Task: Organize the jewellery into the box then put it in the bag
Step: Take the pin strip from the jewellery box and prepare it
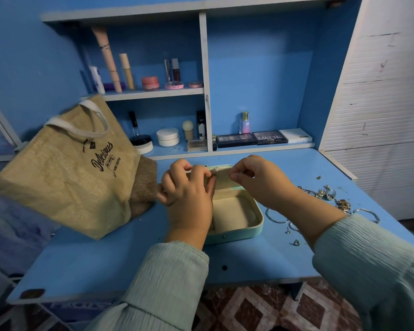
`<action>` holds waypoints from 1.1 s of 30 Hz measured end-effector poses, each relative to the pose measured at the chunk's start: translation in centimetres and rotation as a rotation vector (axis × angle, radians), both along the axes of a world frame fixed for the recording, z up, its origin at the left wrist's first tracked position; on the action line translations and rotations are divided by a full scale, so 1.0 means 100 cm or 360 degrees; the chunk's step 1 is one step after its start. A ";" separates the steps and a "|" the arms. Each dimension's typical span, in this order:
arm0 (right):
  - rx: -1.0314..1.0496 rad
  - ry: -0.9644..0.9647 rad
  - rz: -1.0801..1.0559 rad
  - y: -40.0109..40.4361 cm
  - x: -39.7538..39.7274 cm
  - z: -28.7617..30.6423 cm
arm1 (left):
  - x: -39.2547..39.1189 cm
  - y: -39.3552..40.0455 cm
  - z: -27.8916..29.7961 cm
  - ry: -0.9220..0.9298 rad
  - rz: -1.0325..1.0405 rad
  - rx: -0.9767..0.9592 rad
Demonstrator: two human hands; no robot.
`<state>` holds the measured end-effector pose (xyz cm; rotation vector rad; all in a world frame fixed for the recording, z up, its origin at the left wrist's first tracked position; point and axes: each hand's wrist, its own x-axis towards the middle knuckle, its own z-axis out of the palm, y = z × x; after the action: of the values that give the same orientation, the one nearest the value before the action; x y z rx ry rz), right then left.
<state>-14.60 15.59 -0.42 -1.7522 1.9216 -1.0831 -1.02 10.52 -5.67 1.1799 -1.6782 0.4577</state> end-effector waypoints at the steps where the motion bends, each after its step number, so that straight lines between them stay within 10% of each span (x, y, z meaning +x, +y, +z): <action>1: 0.0008 0.0007 0.0006 0.000 -0.001 0.000 | 0.001 -0.002 -0.001 -0.0025 0.0004 -0.0025; 33: 0.0442 0.0294 0.0193 -0.018 0.019 0.010 | 0.022 0.004 -0.024 -0.0222 -0.0256 -0.0162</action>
<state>-12.69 13.75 0.62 -1.8327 1.9321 -0.5974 1.22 10.91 -8.10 0.9491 -1.8308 0.5283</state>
